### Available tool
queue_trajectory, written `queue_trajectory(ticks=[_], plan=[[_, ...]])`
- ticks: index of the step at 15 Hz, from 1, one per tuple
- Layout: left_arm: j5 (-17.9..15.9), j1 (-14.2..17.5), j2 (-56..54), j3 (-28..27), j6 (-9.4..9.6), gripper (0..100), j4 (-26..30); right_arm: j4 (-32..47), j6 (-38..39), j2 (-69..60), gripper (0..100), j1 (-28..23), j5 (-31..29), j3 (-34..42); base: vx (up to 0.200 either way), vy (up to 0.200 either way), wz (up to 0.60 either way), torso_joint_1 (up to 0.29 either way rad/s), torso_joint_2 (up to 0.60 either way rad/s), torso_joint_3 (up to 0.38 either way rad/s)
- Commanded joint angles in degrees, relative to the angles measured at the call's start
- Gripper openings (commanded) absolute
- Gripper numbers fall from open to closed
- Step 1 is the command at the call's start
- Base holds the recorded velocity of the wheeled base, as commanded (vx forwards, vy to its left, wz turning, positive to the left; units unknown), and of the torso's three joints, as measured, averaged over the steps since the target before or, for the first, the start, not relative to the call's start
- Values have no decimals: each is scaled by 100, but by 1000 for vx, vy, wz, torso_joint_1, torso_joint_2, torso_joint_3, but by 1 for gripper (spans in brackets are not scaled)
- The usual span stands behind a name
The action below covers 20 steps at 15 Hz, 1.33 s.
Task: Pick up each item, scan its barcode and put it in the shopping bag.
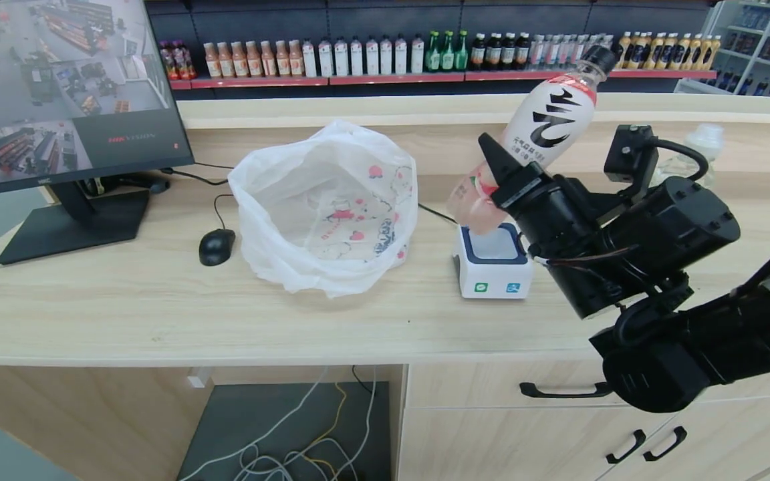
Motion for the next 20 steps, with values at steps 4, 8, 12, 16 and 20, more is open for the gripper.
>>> queue_trajectory(ticks=[4,8,12,16,20], plan=[[0,2,-2,0,2,100,0,172,1280,30,0,-26,-509,-15,0,0,0,0,0,0],[0,2,-2,0,2,100,0,779,2326,92,0,-52,-878,-32,0,0,0,0,0,0],[0,2,-2,0,2,100,0,1016,2704,259,0,-149,-896,-243,0,0,0,0,0,0],[0,11,-2,0,2,100,0,1016,2888,523,0,-237,-896,-384,0,0,0,0,0,0],[0,2,-2,0,2,100,0,1016,3055,716,0,-386,-896,-445,0,0,0,0,0,0]])
